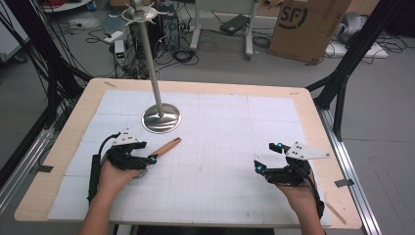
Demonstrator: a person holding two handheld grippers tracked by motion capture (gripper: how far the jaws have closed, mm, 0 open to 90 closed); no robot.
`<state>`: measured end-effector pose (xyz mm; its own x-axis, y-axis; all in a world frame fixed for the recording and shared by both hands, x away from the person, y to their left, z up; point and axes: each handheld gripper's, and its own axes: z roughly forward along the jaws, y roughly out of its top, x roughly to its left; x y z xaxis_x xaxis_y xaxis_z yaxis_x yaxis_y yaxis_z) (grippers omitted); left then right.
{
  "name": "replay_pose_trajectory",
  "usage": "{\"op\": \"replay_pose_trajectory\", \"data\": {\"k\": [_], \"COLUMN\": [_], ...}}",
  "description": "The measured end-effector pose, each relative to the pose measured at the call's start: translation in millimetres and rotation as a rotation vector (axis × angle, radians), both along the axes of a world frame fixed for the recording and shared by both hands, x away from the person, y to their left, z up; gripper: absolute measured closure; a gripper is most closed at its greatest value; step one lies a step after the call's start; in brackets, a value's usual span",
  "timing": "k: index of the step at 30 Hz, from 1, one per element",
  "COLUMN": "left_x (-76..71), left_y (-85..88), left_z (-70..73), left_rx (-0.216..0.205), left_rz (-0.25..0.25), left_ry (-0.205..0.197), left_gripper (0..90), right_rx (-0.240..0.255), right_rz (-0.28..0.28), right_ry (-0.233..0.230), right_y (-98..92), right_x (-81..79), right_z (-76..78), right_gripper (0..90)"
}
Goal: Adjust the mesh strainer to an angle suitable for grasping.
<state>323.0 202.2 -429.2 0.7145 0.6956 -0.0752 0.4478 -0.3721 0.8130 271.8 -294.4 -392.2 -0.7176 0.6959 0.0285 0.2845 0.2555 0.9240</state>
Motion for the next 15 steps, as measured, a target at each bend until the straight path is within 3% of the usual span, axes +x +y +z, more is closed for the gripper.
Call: {"op": "replay_pose_trajectory", "data": {"k": [4,15], "left_x": [3.2,6.0], "left_y": [-1.9,-10.1], "left_z": [-2.6,-10.2], "left_rx": [0.011,0.095], "left_rz": [-0.003,-0.016], "left_ry": [0.016,0.063], "left_gripper": [35.7,49.6], "right_rx": [-0.005,-0.006], "right_rz": [0.004,-0.006], "right_ry": [0.008,0.015], "right_y": [1.4,-2.0], "right_x": [-0.9,-0.5], "right_z": [-2.1,-3.6], "right_gripper": [14.7,14.7]}}
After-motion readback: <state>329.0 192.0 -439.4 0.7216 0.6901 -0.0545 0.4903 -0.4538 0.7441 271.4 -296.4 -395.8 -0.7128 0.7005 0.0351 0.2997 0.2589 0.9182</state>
